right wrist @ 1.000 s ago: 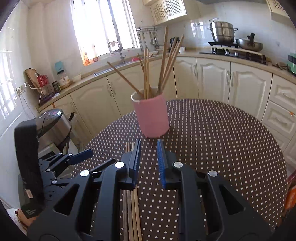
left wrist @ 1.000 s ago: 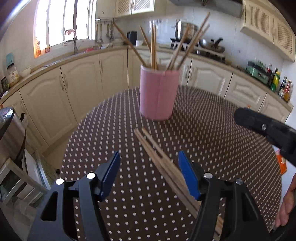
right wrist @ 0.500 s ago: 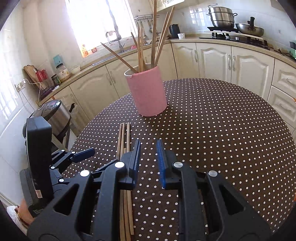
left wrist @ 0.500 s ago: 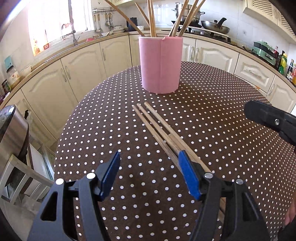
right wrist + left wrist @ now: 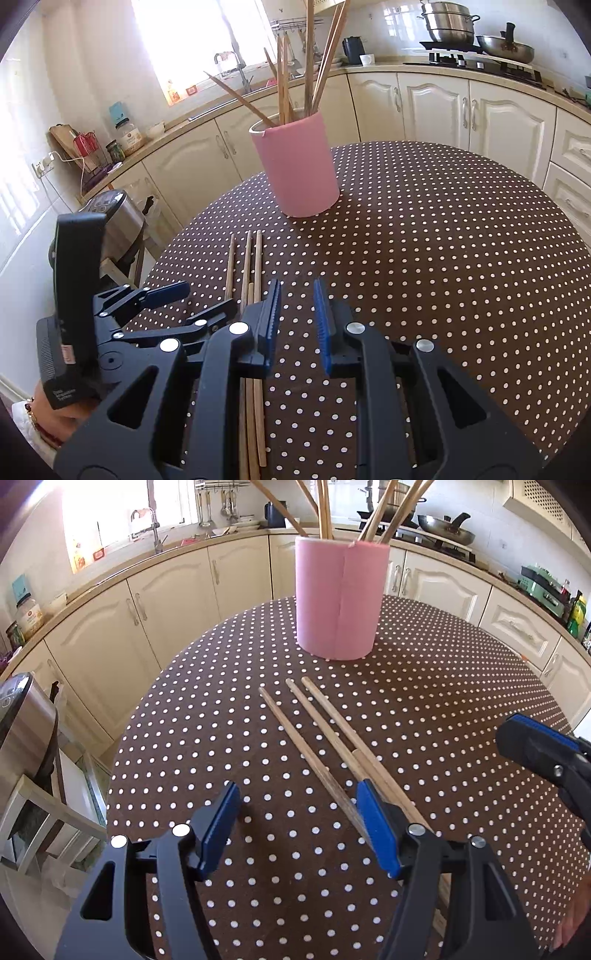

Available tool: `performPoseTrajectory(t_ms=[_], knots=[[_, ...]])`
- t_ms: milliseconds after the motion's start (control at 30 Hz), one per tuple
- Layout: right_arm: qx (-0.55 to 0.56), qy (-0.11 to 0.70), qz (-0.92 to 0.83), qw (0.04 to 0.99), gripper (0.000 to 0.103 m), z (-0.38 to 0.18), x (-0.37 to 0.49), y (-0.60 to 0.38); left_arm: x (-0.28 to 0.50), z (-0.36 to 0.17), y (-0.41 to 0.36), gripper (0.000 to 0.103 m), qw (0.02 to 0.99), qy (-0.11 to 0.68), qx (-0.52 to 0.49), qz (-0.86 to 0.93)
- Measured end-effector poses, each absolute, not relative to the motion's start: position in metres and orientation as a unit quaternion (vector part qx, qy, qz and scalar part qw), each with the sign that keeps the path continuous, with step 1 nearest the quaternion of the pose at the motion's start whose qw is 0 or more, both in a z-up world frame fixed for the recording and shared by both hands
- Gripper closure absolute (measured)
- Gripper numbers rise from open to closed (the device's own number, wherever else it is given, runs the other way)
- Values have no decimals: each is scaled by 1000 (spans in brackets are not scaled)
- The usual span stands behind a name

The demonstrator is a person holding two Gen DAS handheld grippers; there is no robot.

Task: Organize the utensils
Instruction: 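Move both open grippers back down to the loose chopstick pile, then close each gripper on one wooden chopstick from the pile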

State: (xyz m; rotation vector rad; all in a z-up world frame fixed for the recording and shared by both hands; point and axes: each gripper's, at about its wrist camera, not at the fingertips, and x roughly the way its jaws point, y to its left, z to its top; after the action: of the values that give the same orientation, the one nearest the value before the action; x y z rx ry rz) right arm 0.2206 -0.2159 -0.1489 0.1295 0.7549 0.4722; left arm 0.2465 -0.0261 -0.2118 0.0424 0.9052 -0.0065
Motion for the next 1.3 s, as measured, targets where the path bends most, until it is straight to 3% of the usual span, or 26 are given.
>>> performPoseTrajectory(t_ms=[333, 600, 800, 1300], knots=[[40, 400, 247, 882, 84, -159, 231, -198, 245, -212, -16, 40, 895, 444, 35, -33], [2, 438, 260, 861, 84, -171, 240, -170, 249, -208, -9, 71, 890, 449, 45, -62], [-21, 460, 264, 847, 84, -181, 250, -150, 252, -207, 0, 86, 889, 448, 31, -92], [-85, 503, 250, 823, 84, -178, 281, -119, 266, -206, -5, 86, 872, 477, 5, -111]])
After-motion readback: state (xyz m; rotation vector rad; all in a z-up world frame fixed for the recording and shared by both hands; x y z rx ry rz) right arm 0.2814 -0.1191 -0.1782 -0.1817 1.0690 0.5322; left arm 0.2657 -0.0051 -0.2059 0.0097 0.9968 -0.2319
